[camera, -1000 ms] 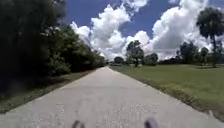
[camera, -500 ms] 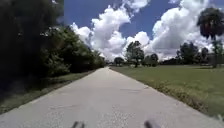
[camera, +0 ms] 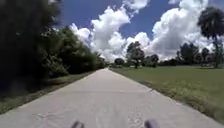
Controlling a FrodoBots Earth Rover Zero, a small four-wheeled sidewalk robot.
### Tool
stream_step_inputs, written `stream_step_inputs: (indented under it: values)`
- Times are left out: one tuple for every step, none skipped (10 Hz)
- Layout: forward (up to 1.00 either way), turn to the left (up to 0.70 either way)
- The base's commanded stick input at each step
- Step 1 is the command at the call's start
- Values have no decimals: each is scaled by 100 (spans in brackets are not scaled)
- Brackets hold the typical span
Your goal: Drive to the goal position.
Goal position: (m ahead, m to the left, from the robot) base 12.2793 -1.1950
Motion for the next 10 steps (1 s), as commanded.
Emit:
stream_step_inputs:
  values:
    - [50, 0]
    - [50, 0]
    - [50, 0]
    - [50, 0]
    - [50, 0]
    - [50, 0]
    - [50, 0]
    - [50, 0]
    - [50, 0]
    - [50, 0]
